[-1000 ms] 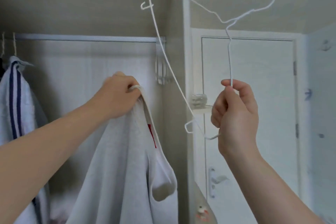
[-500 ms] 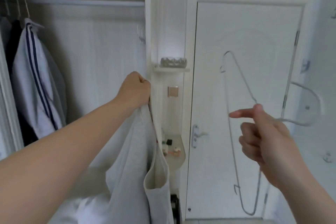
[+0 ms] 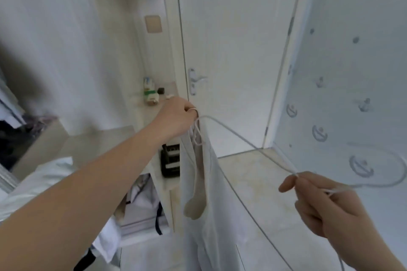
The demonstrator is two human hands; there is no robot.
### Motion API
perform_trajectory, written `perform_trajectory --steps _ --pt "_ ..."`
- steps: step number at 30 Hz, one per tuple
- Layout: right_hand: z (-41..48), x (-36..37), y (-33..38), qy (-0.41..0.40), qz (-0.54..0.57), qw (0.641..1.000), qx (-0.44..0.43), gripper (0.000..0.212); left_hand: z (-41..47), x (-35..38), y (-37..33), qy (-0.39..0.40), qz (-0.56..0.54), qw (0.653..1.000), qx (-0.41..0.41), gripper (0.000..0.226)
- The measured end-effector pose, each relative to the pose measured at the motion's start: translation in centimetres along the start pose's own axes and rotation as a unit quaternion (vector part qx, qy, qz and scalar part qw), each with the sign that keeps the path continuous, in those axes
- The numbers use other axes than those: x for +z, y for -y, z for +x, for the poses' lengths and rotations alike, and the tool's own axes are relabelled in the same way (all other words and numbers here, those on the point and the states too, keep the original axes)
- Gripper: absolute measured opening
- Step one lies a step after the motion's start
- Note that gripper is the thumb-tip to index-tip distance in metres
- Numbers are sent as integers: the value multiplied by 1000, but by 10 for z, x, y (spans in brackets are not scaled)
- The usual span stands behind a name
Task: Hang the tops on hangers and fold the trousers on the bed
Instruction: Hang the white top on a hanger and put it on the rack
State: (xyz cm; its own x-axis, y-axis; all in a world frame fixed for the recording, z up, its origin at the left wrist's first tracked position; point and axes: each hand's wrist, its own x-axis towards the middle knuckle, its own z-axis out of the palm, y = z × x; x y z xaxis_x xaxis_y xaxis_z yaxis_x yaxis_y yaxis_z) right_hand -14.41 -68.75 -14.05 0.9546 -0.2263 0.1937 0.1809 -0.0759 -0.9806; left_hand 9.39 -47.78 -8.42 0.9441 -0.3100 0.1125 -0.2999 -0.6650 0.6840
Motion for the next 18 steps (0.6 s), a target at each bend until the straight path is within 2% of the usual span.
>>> perform_trajectory --steps 1,3,4,6,9,10,14,18 --pt "-10 -1 -7 -2 -22 1000 8 64 -8 11 1 0 1 1000 5 38" --pt "-26 -3 -15 -1 -66 997 28 31 -23 30 -1 0 10 1000 23 40" --pt "-31 -5 -17 -10 -99 994 32 28 -30 37 -3 -2 13 999 41 38" --pt "-41 -7 -14 -30 -151 988 27 34 -43 49 -8 -9 38 997 71 28" --pt "-54 -11 -5 -42 -213 976 22 54 -54 57 -9 -34 81 991 105 23" --pt "-57 -12 -3 -43 -231 972 22 53 -57 58 -10 -41 88 989 115 23" --pt "-63 -12 -3 -47 -268 962 8 26 -66 57 -16 -58 144 976 152 26" --pt "-64 -11 -11 -41 -279 959 3 22 -74 51 -24 -54 153 973 162 26"
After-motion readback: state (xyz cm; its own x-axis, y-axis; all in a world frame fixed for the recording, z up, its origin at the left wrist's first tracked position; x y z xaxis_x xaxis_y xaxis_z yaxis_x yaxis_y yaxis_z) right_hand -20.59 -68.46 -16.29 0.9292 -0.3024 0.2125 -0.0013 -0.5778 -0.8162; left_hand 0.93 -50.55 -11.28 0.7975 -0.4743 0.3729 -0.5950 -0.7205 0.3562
